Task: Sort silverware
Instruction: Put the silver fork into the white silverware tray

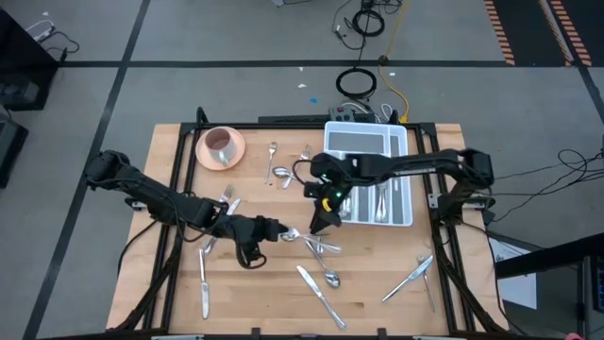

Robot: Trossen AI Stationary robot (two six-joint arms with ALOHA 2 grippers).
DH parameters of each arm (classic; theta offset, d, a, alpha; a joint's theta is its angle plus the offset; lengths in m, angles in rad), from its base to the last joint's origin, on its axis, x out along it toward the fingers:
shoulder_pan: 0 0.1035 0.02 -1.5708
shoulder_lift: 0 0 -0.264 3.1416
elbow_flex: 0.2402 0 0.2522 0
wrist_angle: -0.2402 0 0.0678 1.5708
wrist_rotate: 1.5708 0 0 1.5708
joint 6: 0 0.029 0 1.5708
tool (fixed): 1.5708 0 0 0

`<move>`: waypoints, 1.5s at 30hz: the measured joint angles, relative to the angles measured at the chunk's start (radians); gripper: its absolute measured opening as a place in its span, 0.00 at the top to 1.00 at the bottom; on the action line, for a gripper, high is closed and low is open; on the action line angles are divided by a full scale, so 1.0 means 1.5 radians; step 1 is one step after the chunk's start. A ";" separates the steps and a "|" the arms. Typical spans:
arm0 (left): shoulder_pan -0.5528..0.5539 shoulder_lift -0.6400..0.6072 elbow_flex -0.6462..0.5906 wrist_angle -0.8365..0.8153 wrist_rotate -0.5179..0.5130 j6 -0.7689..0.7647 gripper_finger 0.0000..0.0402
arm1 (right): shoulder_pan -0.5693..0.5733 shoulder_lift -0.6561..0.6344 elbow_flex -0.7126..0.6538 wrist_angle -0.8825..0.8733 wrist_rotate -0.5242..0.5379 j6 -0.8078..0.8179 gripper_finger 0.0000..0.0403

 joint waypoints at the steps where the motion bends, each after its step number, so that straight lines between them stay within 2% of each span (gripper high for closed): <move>1: 0.000 0.000 0.000 0.004 0.000 0.000 1.00 | -0.003 0.007 0.002 0.002 -0.005 -0.005 0.66; 10: 0.013 0.000 0.000 0.017 0.012 0.018 1.00 | -0.008 0.038 0.012 0.005 -0.050 -0.011 0.66; 24: 0.021 0.057 0.000 0.071 0.033 0.036 1.00 | -0.010 0.042 0.012 0.036 -0.051 -0.016 0.67; 33: 0.021 0.073 -0.001 0.105 -0.008 0.036 1.00 | -0.012 0.042 0.012 0.020 -0.008 -0.042 0.67; 45: 0.021 0.073 -0.001 0.109 -0.019 0.071 1.00 | -0.014 0.082 0.011 0.041 -0.014 -0.037 0.67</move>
